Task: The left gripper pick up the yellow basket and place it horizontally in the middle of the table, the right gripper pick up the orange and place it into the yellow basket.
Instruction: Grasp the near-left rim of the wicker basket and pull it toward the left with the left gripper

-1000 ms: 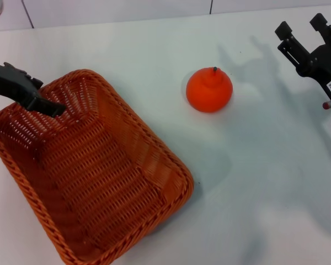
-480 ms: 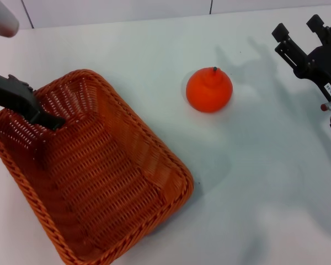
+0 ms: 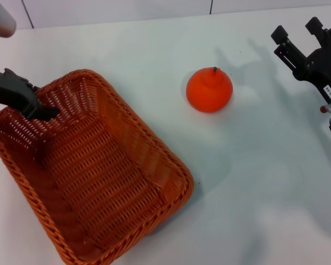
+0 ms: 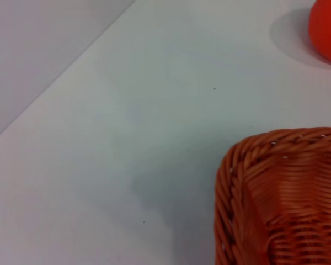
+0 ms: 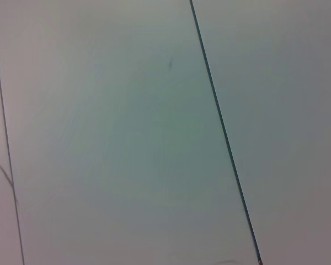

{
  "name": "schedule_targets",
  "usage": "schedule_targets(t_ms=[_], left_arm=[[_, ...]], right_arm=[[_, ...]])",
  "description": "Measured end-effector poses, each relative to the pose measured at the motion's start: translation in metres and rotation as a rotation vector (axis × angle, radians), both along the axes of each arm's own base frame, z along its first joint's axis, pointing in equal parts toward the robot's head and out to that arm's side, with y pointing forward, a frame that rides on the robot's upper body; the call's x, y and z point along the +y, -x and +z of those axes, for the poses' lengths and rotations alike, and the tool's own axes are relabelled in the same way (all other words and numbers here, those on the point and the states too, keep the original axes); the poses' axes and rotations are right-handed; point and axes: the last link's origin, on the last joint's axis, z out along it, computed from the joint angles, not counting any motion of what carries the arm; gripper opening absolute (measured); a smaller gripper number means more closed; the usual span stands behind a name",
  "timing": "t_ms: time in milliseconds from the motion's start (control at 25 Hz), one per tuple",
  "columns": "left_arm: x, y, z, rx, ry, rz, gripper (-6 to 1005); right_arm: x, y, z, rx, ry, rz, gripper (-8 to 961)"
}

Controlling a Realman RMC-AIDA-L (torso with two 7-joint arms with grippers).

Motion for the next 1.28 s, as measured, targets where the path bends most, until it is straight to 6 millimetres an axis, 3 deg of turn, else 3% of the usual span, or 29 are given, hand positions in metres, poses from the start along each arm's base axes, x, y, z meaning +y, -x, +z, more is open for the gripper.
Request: schedule_targets(t_ms=[160,360,600,1280], left_arm=[[-0.003,0.002,-0.002,0.013,0.016,-0.009,699],[-0.005,0.003,-0.004,0.017,0.031,-0.003,469],[-0.006,0.004,-0.005,0.022,0.037,0.009,283],[0.004,0.001,0.008,0.003,-0.025,0.307,254]], right_arm=[[0.000,0.000,0.000,0.006,0.003,0.000,944],[0.001,0.000,0.001,0.010,0.002,0.002,944],[-0.002,0.000,0.001,0.015,0.000,0.004,944],[-0.003,0.002,0.000,0.019,0.004,0.020,945]])
